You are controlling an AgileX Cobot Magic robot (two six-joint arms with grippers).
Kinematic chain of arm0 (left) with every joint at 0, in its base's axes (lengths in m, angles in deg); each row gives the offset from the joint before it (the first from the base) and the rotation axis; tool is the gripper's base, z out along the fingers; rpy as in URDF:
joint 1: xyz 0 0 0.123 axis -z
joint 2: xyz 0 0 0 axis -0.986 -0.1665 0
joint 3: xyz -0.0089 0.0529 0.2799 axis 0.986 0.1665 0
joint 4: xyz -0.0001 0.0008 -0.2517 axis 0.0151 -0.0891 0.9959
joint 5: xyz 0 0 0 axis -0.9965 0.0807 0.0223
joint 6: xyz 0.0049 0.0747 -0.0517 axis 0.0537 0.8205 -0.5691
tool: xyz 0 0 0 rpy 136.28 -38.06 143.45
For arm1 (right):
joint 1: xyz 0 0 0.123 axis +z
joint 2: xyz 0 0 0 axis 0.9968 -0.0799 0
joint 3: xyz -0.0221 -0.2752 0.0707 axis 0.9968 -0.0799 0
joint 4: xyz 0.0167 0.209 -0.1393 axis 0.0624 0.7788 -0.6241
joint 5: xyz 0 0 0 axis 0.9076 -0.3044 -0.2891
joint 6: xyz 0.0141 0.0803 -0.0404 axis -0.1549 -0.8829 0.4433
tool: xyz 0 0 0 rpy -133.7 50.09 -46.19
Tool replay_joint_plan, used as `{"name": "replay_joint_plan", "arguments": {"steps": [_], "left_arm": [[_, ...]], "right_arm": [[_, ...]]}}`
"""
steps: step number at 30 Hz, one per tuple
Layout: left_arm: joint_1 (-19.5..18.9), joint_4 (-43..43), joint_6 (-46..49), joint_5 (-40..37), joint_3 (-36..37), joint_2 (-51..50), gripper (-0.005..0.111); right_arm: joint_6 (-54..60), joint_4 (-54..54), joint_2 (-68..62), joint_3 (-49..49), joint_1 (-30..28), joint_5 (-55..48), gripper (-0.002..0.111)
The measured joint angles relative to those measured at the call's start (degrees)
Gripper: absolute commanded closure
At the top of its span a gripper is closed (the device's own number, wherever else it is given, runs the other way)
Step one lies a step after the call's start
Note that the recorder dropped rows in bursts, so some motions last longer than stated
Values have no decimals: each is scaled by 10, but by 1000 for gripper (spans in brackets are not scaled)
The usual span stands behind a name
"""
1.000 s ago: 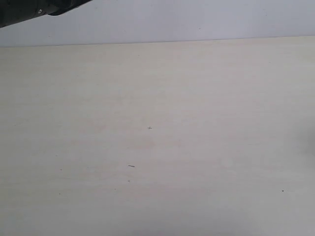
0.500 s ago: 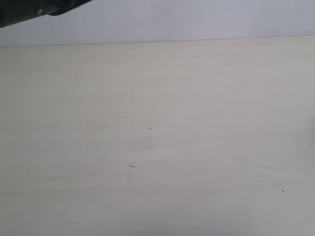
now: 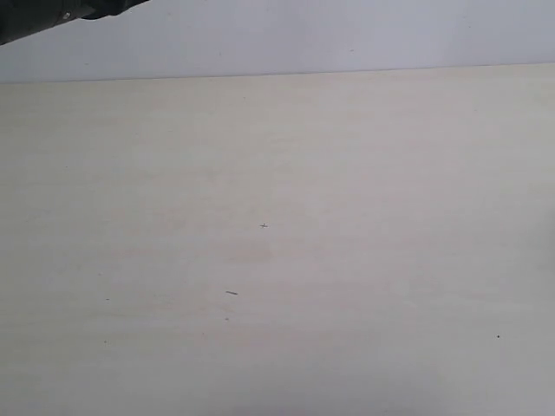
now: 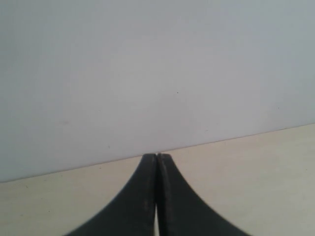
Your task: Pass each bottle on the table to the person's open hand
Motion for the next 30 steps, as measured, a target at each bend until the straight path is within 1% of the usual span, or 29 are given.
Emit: {"name": "replay_joint_plan", "arguments": {"steps": [3, 5, 8, 11, 13, 16, 19, 24, 30], "left_arm": [[0, 0, 19, -1, 3, 17, 107], [0, 0, 38, -1, 13, 47, 107], [0, 0, 48, -1, 35, 109, 107], [-1, 2, 52, 9, 71, 180, 107], [-13, 16, 54, 10, 97, 228, 107], [-44, 51, 54, 12, 143, 310, 107], [-87, 76, 54, 16, 195, 398, 107], [-165, 88, 54, 22, 275, 525, 107], [-231, 97, 55, 19, 331, 616, 107]], "right_arm": [[0, 0, 0, 0, 0, 0, 108], [0, 0, 0, 0, 0, 0, 108], [0, 0, 0, 0, 0, 0, 108], [0, 0, 0, 0, 0, 0, 108], [0, 0, 0, 0, 0, 0, 108], [0, 0, 0, 0, 0, 0, 108], [0, 0, 0, 0, 0, 0, 108], [0, 0, 0, 0, 0, 0, 108], [0, 0, 0, 0, 0, 0, 108]]}}
